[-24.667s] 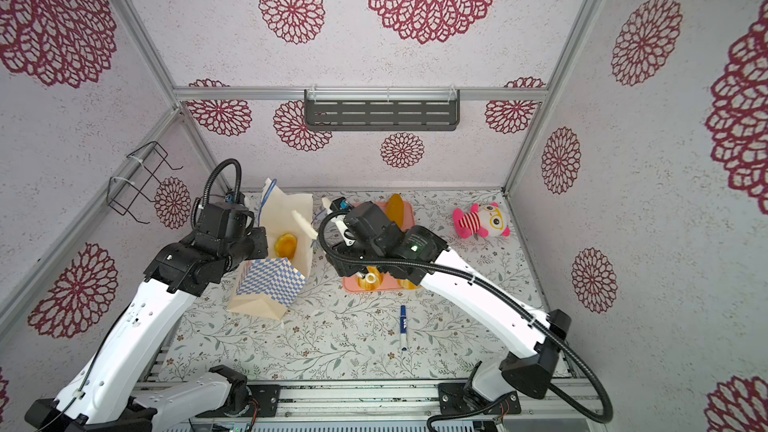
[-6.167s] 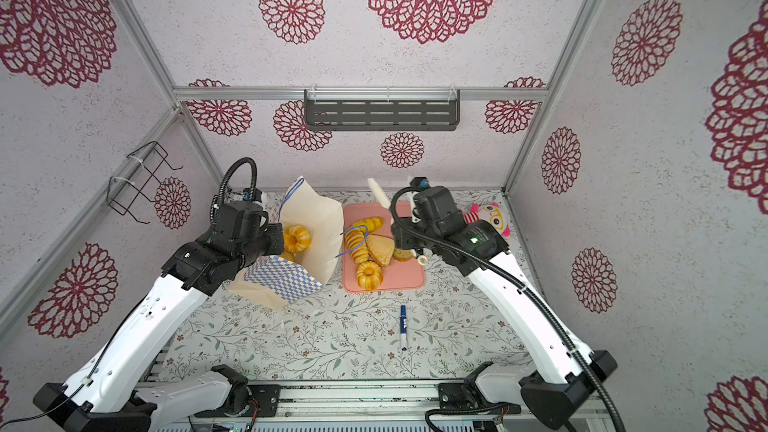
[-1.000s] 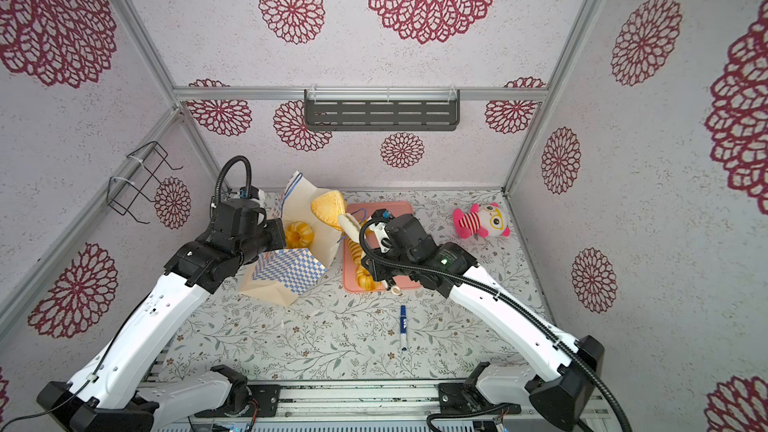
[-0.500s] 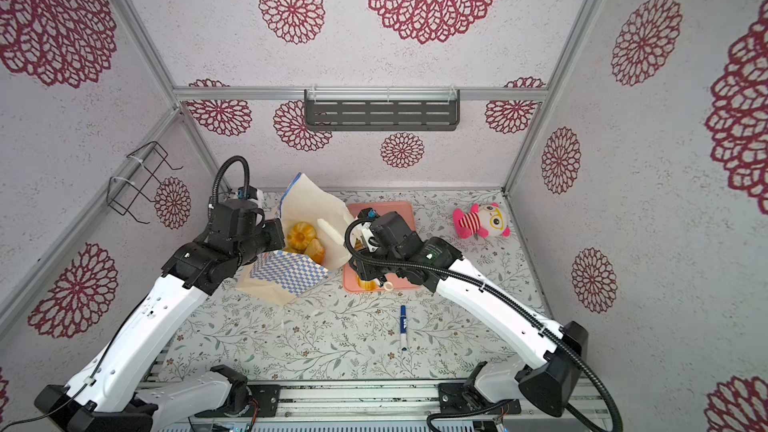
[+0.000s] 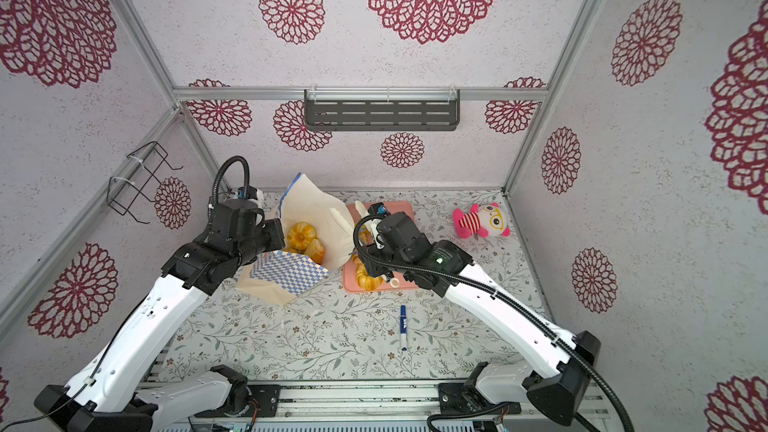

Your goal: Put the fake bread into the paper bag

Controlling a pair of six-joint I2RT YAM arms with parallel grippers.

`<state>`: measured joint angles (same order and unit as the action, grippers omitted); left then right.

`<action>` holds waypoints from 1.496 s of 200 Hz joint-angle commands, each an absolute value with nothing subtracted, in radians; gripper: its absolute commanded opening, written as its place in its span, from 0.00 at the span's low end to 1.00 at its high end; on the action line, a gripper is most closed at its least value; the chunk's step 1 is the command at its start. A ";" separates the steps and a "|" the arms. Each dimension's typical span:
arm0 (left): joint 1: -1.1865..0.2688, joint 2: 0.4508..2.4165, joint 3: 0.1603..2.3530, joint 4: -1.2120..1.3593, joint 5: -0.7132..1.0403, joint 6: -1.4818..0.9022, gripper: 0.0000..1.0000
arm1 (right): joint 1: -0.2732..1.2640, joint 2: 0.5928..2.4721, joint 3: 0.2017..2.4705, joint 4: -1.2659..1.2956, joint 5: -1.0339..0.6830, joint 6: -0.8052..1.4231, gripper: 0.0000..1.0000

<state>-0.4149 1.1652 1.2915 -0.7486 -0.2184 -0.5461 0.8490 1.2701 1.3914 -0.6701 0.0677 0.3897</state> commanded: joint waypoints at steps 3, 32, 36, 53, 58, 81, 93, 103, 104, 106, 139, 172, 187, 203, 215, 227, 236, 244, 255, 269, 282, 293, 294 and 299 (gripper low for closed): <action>-0.406 1.150 1.298 -0.753 -0.225 -0.541 0.00 | 0.812 1.171 1.385 -0.617 0.159 0.419 0.49; -0.406 1.150 1.298 -0.746 -0.221 -0.541 0.00 | 0.734 1.092 1.327 -0.614 0.152 0.455 0.48; -0.406 1.152 1.298 -0.745 -0.221 -0.540 0.00 | 0.717 1.082 1.318 -0.614 0.145 0.461 0.48; -0.406 1.155 1.295 -0.743 -0.219 -0.540 0.00 | 0.649 1.039 1.273 -0.603 0.108 0.487 0.48; -0.405 1.154 1.295 -0.744 -0.220 -0.540 0.00 | 0.630 1.030 1.257 -0.599 0.094 0.495 0.48; -0.404 1.152 1.289 -0.739 -0.218 -0.542 0.00 | 0.575 1.004 1.205 -0.597 0.056 0.526 0.47; -0.403 1.149 1.287 -0.738 -0.220 -0.542 0.00 | 0.563 0.999 1.178 -0.597 0.049 0.536 0.47; -0.401 1.148 1.285 -0.738 -0.222 -0.542 0.00 | 0.554 0.995 1.152 -0.593 0.045 0.546 0.47; -0.402 1.148 1.285 -0.737 -0.221 -0.542 0.00 | 0.553 0.994 1.149 -0.593 0.044 0.547 0.47; -0.400 1.148 1.284 -0.738 -0.222 -0.543 0.00 | 0.552 0.994 1.144 -0.592 0.041 0.548 0.47; -0.383 1.138 1.271 -0.736 -0.229 -0.556 0.00 | 0.530 0.984 1.064 -0.561 0.004 0.579 0.46; -0.364 1.114 1.248 -0.740 -0.248 -0.578 0.00 | 0.519 0.983 1.009 -0.545 -0.016 0.586 0.46; -0.351 1.101 1.235 -0.744 -0.257 -0.591 0.00 | 0.513 0.989 0.994 -0.547 -0.024 0.587 0.46; -0.341 1.087 1.218 -0.749 -0.272 -0.603 0.00 | 0.512 0.997 0.978 -0.549 -0.035 0.585 0.45; -0.332 1.077 1.205 -0.751 -0.278 -0.614 0.00 | 0.513 1.003 0.964 -0.549 -0.049 0.585 0.45; -0.325 1.069 1.195 -0.752 -0.282 -0.623 0.00 | 0.513 1.016 0.949 -0.549 -0.069 0.585 0.45; -0.322 1.064 1.188 -0.753 -0.286 -0.629 0.00 | 0.514 1.029 0.940 -0.551 -0.084 0.583 0.45; -0.319 1.060 1.183 -0.754 -0.287 -0.634 0.00 | 0.513 1.039 0.929 -0.549 -0.100 0.584 0.45; -0.318 1.055 1.178 -0.753 -0.287 -0.637 0.00 | 0.513 1.053 0.917 -0.545 -0.124 0.583 0.45; -0.315 1.054 1.175 -0.750 -0.284 -0.638 0.00 | 0.515 1.070 0.899 -0.534 -0.167 0.585 0.45; -0.315 1.055 1.176 -0.747 -0.280 -0.639 0.00 | 0.516 1.084 0.887 -0.525 -0.200 0.585 0.45; -0.315 1.054 1.176 -0.742 -0.271 -0.639 0.00 | 0.520 1.095 0.873 -0.519 -0.223 0.586 0.45; -0.315 1.055 1.176 -0.741 -0.271 -0.639 0.00 | 0.521 1.096 0.872 -0.519 -0.225 0.586 0.45; -0.315 1.055 1.175 -0.736 -0.265 -0.638 0.00 | 0.521 1.102 0.867 -0.517 -0.234 0.586 0.45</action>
